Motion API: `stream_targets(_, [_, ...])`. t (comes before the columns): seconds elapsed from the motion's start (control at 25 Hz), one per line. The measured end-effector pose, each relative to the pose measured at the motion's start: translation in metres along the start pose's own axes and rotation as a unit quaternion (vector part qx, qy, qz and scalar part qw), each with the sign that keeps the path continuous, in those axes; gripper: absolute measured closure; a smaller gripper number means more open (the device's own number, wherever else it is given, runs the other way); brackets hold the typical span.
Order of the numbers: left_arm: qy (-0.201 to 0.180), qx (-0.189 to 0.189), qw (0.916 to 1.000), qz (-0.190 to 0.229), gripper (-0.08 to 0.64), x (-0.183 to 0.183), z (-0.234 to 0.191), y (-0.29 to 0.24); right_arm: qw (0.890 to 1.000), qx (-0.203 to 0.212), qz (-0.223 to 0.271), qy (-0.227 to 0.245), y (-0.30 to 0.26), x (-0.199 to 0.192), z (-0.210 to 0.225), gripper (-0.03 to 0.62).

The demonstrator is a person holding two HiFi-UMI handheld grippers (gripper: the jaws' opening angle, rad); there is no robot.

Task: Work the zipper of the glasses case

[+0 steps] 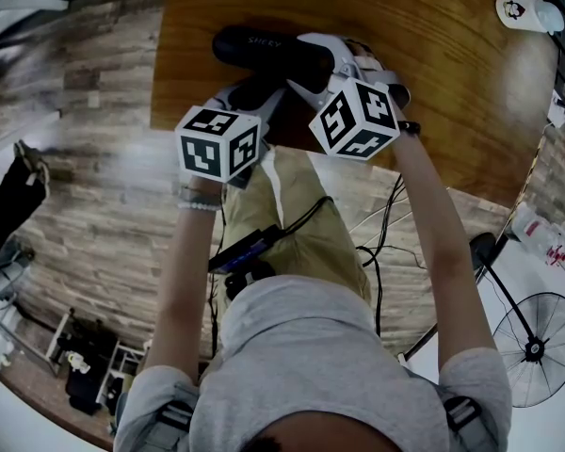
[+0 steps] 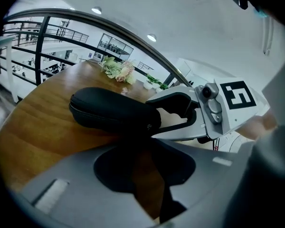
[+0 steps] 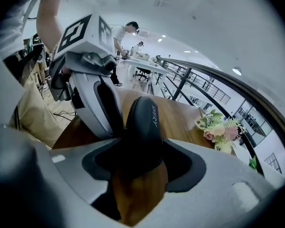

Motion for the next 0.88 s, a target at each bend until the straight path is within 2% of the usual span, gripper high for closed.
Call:
stream_targets(0.4, [-0.001,0.004,0.9999,0.012,0.451,0.0045,-0.0007,0.0021,0.997,-0.008,-0.016,0.076,0.0057,-0.0078,-0.0065,0.338])
stream_targets(0.88, [-0.001,0.0,1.0,-0.001,0.45,0.0023,0.0035,-0.006,0.998,0.0,-0.015,0.065,0.0066,-0.0055,-0.0056,0.354])
Point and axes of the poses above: the fingertips, and each gripper's own axes: y backward along the fingers, z to its right, x out of its top, the point moved 2 cm from there along y, backward along the fingers, and after that the axes turned 2 degrees about z, right-handed, at the moved point
